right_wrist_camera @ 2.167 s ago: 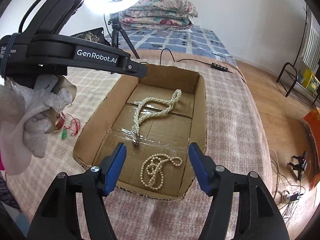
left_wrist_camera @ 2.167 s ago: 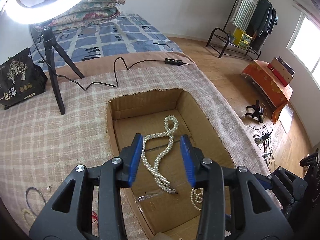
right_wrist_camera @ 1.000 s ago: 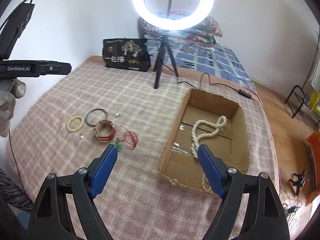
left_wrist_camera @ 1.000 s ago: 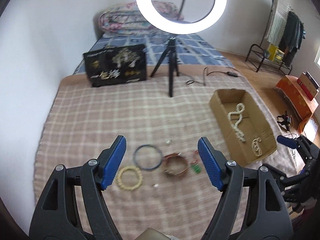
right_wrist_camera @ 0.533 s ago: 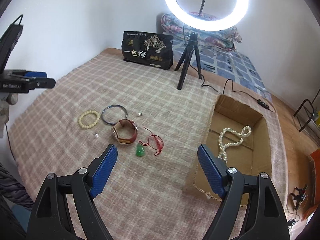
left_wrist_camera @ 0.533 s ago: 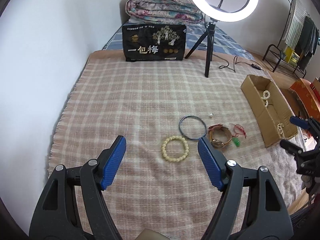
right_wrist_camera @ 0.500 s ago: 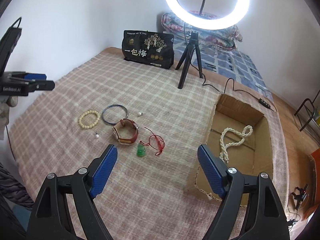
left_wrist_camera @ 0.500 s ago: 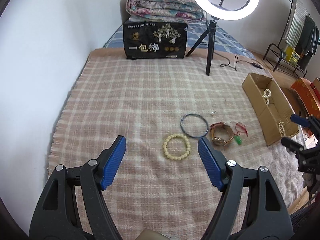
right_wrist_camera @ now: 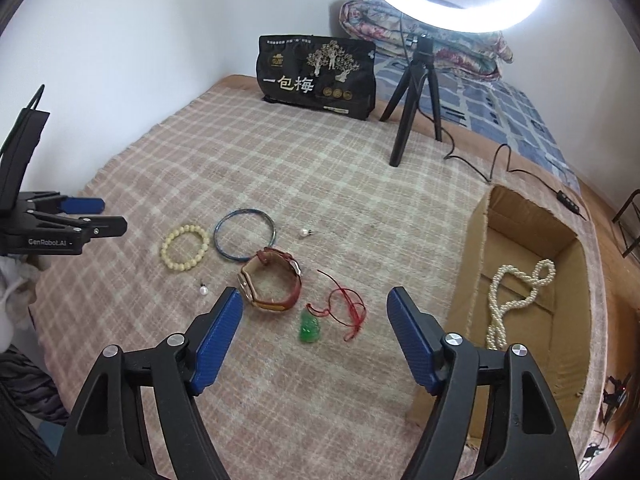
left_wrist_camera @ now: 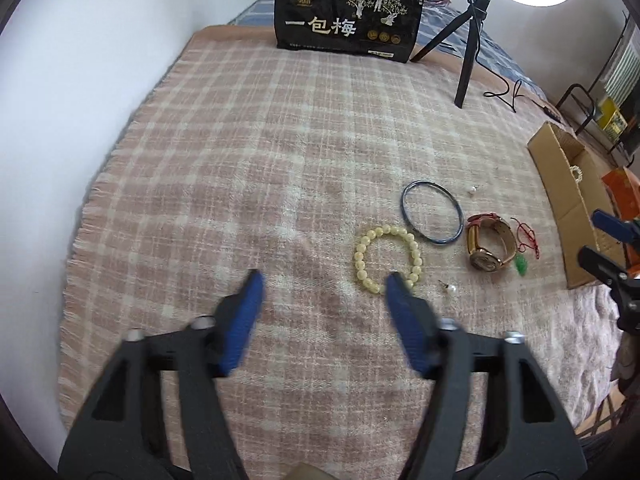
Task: Organize jewelry
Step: 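Move the left tool to the pale bead bracelet while the right tool approaches the watch, then grasp the bead bracelet with the left tool while the right tool grasps the watch strap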
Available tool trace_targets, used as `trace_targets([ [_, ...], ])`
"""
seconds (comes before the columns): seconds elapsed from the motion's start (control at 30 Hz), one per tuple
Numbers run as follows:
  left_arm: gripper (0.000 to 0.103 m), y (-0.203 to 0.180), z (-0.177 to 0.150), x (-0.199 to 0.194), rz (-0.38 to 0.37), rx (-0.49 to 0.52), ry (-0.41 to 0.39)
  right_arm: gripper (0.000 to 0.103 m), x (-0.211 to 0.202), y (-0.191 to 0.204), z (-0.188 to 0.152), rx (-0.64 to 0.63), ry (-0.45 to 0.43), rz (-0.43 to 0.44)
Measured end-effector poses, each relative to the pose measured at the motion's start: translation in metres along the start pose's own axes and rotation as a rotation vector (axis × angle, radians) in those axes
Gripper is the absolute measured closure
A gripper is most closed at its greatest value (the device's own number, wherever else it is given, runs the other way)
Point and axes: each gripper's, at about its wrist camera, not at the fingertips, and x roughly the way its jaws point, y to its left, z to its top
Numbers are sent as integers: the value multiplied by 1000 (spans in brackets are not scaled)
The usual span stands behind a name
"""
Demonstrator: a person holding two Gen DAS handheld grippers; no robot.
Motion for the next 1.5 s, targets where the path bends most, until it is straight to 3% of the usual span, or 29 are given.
trace_targets([
  [0.03,68,1,2,4,-19,-12,10,36,4,0,2,4,9,11],
  [0.07,74,3,2,7,-41,-26,20,39,9,1,3,7,18,20],
  [0.17,76,2,4,18,-83,-43,41,46,21,3,5,4,42,32],
  [0.23,83,-1,6,24,-105,-52,50,51,29,3,6,10,62,44],
  [0.5,83,1,21,55,-161,-127,123,62,57,-5,6,74,131,93],
  [0.63,88,5,27,68,-179,-166,159,68,68,-8,5,104,159,114],
  [1.0,89,-8,28,84,-142,-110,177,70,86,-5,5,117,194,128],
  [1.07,89,-10,29,86,-133,-102,175,76,89,-5,4,116,200,130],
  [1.3,90,-18,27,88,-96,-58,153,83,101,-4,3,124,223,123],
  [1.5,97,-21,27,88,-79,-43,129,95,104,-6,3,147,226,116],
])
